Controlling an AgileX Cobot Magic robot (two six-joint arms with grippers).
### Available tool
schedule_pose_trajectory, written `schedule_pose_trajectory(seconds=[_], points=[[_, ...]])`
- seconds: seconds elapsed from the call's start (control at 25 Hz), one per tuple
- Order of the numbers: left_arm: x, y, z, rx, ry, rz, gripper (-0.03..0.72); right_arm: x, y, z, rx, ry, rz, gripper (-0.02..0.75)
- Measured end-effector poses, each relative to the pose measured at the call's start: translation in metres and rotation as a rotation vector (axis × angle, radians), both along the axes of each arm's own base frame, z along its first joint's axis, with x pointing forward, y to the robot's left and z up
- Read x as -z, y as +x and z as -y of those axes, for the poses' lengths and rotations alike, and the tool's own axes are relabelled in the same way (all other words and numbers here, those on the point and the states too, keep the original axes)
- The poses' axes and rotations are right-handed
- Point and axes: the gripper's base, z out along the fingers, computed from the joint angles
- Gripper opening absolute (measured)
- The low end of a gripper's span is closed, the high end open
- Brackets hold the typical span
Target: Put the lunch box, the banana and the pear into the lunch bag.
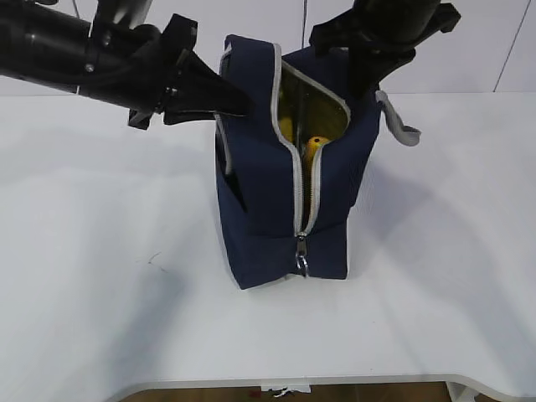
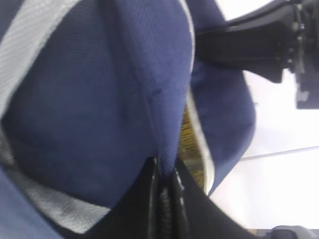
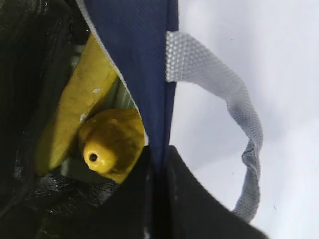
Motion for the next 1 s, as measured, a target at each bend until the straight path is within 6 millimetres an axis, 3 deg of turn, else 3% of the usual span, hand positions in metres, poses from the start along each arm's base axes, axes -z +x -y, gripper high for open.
schedule_pose_trajectory(seconds=[0.32, 0.64, 0.72, 1.0], points=[[0.0, 0.007, 0.002, -0.072, -0.056, -0.014, 0.003, 0.0, -0.001, -0.003, -0.002, 0.037, -0.014, 0.0], [0.002, -0.001, 0.019, -0.033, -0.053, -0.018, 0.004, 0.0, -0.003, -0.007, -0.005, 0.083, -0.032, 0.004], [0.002, -0.001, 0.019, -0.027, -0.045, -0.014, 0.003, 0.0, -0.003, -0.008, -0.006, 0.096, -0.037, 0.029], [0.003, -0.001, 0.019, -0.021, -0.034, -0.01, 0.038, -0.002, -0.006, -0.014, -0.012, 0.161, -0.059, 0.255]])
